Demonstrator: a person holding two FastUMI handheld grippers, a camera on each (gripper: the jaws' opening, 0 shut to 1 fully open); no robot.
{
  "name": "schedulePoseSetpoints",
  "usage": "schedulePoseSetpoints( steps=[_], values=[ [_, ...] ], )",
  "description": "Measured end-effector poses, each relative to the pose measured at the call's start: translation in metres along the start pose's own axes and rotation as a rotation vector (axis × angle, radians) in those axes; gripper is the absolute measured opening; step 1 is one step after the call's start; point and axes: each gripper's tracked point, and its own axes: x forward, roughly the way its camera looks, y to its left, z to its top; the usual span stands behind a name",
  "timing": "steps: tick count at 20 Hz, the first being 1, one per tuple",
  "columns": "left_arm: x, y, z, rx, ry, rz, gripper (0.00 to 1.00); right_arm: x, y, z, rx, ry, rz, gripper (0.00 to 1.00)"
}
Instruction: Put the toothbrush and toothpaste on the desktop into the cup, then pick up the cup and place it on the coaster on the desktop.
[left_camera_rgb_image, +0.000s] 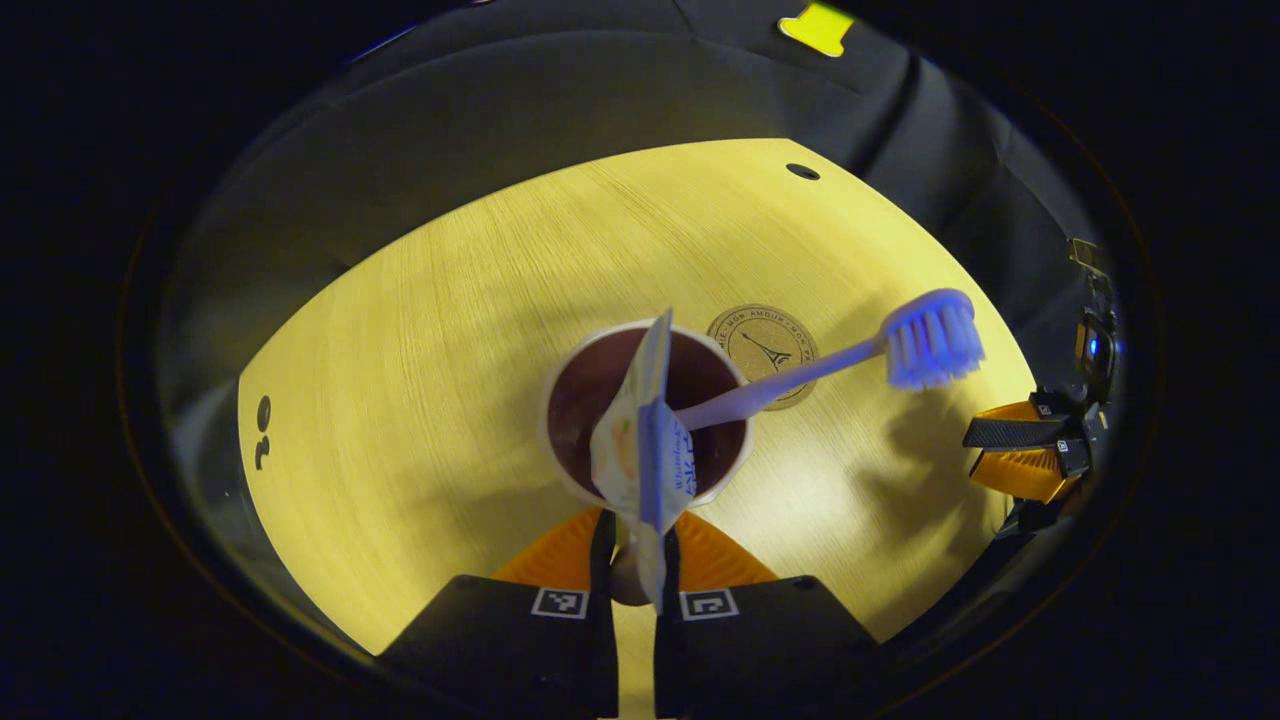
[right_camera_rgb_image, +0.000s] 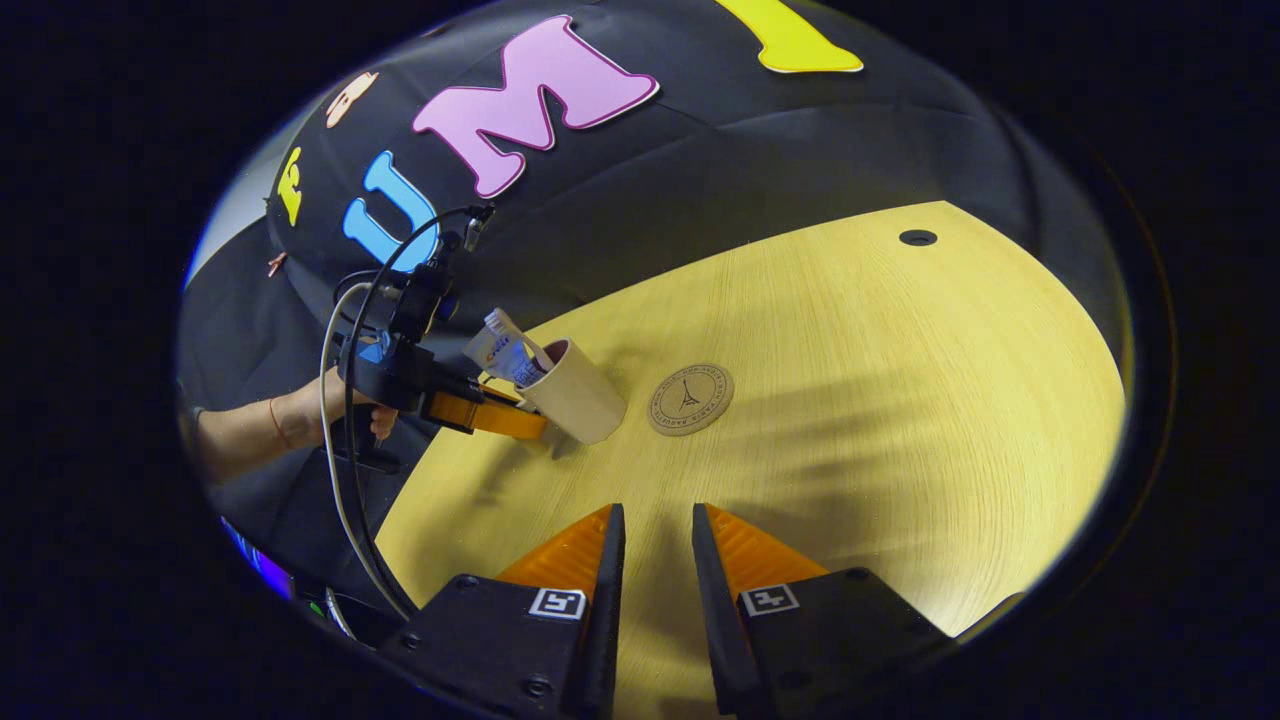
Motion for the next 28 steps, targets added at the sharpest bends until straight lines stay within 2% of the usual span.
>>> schedulePoseSetpoints(
  steps=[1, 2, 7, 12, 15, 16, 18, 28],
  values=[
    [0.0, -0.001, -0.001, -0.008, -0.007, -0.002, 0.18, 0.0, 0.0, -0.001, -0.002, 0.0, 0.0, 0.41],
    [-0.002, -0.001, 0.001, -0.013, -0.018, -0.004, 0.17, 0.0, 0.001, -0.001, -0.003, 0.0, 0.001, 0.41],
    [-0.017, -0.007, 0.01, 0.024, -0.057, 0.002, 0.17, -0.002, 0.001, 0.0, -0.004, -0.003, -0.002, 0.41],
    [-0.021, -0.029, 0.026, 0.06, -0.08, -0.025, 0.17, -0.01, -0.002, 0.002, -0.001, -0.016, -0.013, 0.41],
    [-0.016, -0.045, 0.041, 0.113, -0.081, -0.034, 0.16, -0.019, -0.011, 0.002, 0.008, -0.025, -0.033, 0.41],
    [-0.015, -0.051, 0.048, 0.129, -0.085, -0.038, 0.21, -0.022, -0.015, 0.004, 0.009, -0.033, -0.043, 0.41],
    [-0.01, -0.063, 0.058, 0.157, -0.085, -0.049, 0.16, -0.028, -0.023, 0.006, 0.014, -0.042, -0.06, 0.41],
    [0.01, -0.091, 0.072, 0.225, -0.064, -0.061, 0.17, -0.049, -0.052, 0.005, 0.062, -0.06, -0.114, 0.41]
  ],
)
